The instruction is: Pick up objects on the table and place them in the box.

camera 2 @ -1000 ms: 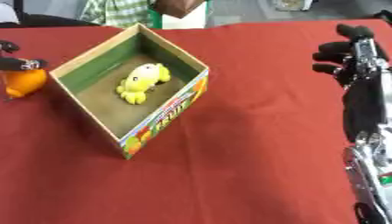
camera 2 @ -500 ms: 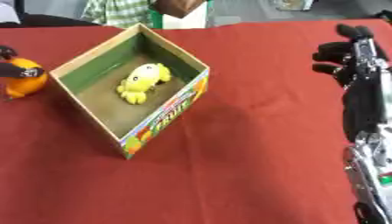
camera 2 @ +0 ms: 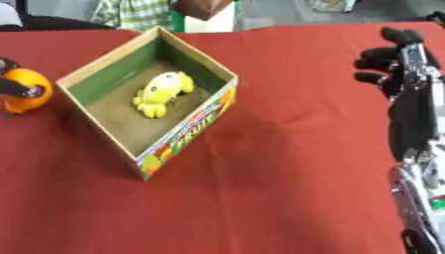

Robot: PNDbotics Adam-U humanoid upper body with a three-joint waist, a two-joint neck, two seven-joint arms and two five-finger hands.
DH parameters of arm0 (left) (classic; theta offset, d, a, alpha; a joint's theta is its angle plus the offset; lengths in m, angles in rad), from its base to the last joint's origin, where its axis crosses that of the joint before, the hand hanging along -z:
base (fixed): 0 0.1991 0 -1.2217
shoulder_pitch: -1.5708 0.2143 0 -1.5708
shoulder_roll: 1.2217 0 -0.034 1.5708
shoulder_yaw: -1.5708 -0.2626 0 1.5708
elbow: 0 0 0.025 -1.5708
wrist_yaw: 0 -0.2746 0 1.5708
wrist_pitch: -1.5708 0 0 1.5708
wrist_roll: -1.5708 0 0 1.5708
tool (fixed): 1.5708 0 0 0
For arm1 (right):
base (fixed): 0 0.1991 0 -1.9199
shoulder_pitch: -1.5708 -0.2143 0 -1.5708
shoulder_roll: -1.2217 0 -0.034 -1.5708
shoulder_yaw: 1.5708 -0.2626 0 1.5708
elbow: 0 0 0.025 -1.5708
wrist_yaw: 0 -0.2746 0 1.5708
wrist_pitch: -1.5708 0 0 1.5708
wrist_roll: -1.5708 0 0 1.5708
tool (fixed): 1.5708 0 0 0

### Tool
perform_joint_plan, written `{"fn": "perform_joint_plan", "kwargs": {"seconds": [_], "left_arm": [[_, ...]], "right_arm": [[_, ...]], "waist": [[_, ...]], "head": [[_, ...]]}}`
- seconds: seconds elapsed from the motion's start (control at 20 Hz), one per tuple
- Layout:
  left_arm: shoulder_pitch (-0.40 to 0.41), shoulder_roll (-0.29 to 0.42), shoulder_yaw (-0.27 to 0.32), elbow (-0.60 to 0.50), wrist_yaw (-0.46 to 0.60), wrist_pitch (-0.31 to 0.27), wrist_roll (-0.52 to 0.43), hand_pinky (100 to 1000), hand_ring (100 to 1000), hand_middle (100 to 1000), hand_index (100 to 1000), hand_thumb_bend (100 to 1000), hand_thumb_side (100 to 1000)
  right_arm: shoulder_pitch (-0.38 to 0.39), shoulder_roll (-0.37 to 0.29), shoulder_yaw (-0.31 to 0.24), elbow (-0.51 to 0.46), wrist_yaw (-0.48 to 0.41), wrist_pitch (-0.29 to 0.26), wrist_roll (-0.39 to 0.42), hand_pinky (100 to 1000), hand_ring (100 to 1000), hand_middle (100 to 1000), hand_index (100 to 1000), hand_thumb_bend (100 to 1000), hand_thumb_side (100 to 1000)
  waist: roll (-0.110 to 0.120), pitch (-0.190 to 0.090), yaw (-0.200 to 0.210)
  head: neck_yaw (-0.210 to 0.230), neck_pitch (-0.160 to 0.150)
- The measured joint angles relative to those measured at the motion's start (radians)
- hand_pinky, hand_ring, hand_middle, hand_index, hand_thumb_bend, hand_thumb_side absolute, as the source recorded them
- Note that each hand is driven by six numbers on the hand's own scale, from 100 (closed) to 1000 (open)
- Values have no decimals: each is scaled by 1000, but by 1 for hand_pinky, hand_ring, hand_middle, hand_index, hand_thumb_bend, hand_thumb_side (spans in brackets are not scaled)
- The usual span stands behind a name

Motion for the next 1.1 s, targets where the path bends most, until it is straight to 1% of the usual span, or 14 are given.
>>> {"fn": "perform_joint_plan", "kwargs": {"seconds": [0.15, 0.3, 0.5, 0.55, 0.7, 0.85, 1.05, 1.1], "left_arm": [[0, -3, 0, -2, 0, -9, 0, 735, 689, 579, 813, 104, 485], [0, -8, 0, -7, 5, -12, 5, 690, 649, 560, 756, 100, 391], [1, -10, 0, -24, 36, -4, 30, 634, 599, 542, 700, 100, 240], [1, -12, 0, -31, 46, 0, 39, 623, 590, 539, 691, 100, 265], [2, -16, -4, -55, 67, 11, 69, 553, 556, 517, 649, 100, 276], [2, -16, -12, -84, 75, 20, 99, 505, 512, 479, 554, 100, 303], [2, -17, -16, -117, 67, 38, 146, 471, 465, 427, 466, 100, 333], [2, -17, -16, -124, 65, 44, 159, 463, 460, 422, 458, 100, 379]], "right_arm": [[0, 0, 0, 0, 0, 0, 0, 670, 674, 598, 852, 100, 874], [0, 0, 0, 0, 0, 0, 0, 670, 674, 598, 852, 100, 874], [0, 1, 0, 0, 0, 0, 0, 670, 674, 598, 852, 100, 874], [0, 1, 0, 0, 0, 1, 0, 670, 674, 598, 852, 100, 875], [0, 1, 0, 0, 0, 1, 0, 670, 674, 598, 852, 100, 874], [0, 1, 0, 0, 0, 1, 0, 670, 674, 598, 852, 100, 874], [0, 1, 0, 0, 0, 1, 0, 670, 674, 598, 852, 100, 874], [0, 1, 0, 0, 0, 1, 0, 671, 674, 598, 852, 100, 875]], "waist": [[0, 0, 0], [0, 0, 0], [-2, 0, 0], [-2, 0, 1], [-3, 0, 1], [-4, -1, 1], [-5, -3, 1], [-5, -4, 1]], "head": [[0, 0], [-1, 0], [-4, 0], [-5, 0], [-6, 0], [-6, 0], [-6, 0], [-6, 0]]}}
